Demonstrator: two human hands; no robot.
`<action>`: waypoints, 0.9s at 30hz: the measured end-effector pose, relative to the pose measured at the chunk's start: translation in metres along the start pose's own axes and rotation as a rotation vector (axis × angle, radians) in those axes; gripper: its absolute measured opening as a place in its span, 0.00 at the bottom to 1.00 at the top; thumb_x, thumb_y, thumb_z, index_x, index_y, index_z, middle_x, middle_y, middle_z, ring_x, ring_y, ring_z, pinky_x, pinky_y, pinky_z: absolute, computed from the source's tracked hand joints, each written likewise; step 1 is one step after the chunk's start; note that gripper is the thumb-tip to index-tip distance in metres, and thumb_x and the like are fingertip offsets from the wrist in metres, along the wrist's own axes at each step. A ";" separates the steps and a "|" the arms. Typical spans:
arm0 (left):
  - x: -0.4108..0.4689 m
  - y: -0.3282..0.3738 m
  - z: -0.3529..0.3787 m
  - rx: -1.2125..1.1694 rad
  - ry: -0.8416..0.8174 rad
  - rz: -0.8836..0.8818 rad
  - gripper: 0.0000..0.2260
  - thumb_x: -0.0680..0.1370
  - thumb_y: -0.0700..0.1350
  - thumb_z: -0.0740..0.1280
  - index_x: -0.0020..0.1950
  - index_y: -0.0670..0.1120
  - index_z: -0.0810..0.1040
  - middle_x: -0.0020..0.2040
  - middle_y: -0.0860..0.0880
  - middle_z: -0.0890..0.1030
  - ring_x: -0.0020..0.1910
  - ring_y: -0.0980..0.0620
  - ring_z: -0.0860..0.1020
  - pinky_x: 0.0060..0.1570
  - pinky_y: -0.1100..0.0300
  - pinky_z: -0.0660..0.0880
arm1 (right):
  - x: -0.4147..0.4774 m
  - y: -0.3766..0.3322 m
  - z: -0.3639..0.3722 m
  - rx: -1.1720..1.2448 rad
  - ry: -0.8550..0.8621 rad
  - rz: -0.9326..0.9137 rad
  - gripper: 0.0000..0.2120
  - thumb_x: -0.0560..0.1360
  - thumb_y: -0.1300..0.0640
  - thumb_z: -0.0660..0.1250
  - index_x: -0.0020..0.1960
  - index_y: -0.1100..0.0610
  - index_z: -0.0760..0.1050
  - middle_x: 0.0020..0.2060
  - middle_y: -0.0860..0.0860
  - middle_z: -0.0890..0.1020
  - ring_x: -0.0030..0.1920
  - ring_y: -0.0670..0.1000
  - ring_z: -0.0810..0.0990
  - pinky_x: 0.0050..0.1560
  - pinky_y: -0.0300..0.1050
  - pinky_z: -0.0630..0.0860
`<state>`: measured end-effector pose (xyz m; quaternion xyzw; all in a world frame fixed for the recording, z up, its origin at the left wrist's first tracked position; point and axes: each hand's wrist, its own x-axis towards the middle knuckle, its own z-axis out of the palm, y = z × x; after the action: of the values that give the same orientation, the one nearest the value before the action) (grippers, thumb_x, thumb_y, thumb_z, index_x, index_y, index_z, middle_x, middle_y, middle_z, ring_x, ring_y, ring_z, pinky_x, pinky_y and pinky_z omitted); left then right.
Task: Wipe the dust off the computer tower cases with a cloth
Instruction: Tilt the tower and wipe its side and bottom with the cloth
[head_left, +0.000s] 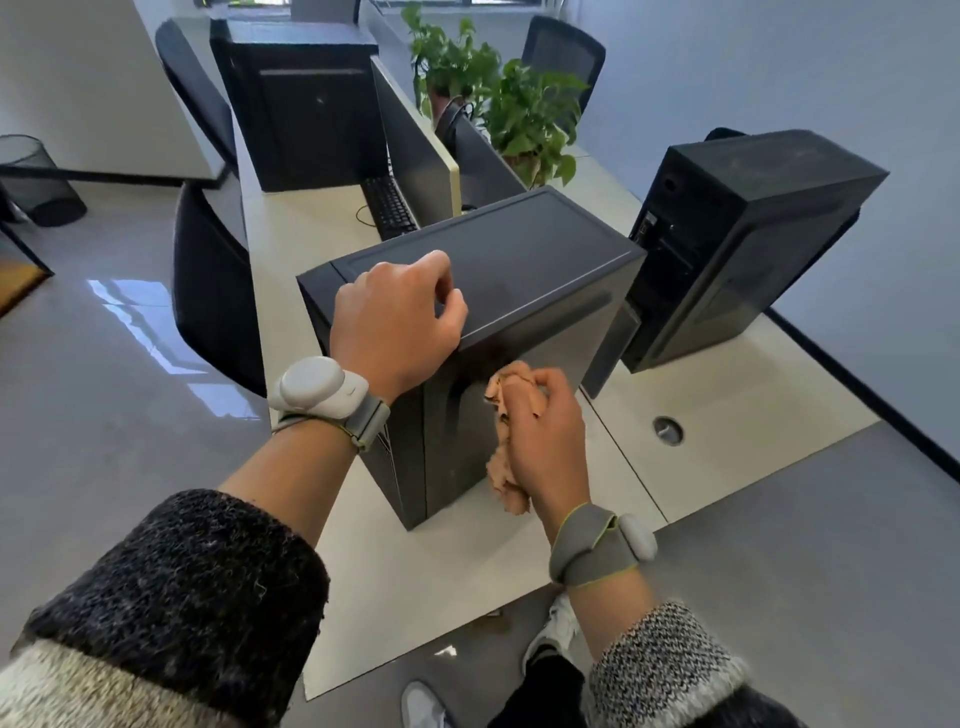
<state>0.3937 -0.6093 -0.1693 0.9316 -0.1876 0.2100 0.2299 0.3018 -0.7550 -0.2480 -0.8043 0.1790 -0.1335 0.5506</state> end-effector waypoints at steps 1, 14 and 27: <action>0.000 0.000 0.000 0.007 0.004 -0.003 0.08 0.82 0.53 0.65 0.48 0.50 0.76 0.37 0.51 0.78 0.36 0.49 0.78 0.41 0.51 0.82 | -0.002 -0.008 0.000 0.019 0.007 -0.088 0.05 0.86 0.50 0.64 0.57 0.51 0.73 0.45 0.42 0.77 0.46 0.40 0.78 0.40 0.28 0.71; 0.000 0.005 0.000 0.052 0.003 -0.025 0.09 0.83 0.54 0.64 0.48 0.50 0.76 0.37 0.51 0.78 0.36 0.49 0.78 0.40 0.52 0.80 | -0.002 -0.009 -0.002 0.062 -0.034 -0.160 0.04 0.86 0.51 0.64 0.57 0.52 0.73 0.43 0.42 0.78 0.46 0.37 0.78 0.41 0.26 0.71; -0.002 0.005 0.001 0.073 0.009 -0.037 0.09 0.83 0.53 0.65 0.49 0.49 0.77 0.38 0.49 0.79 0.38 0.49 0.78 0.42 0.54 0.79 | -0.009 -0.016 0.002 0.026 -0.074 -0.287 0.06 0.85 0.49 0.66 0.57 0.50 0.73 0.43 0.41 0.79 0.45 0.40 0.80 0.41 0.32 0.75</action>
<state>0.3898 -0.6138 -0.1692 0.9417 -0.1613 0.2168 0.2006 0.2971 -0.7441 -0.2343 -0.8189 0.0398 -0.1835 0.5424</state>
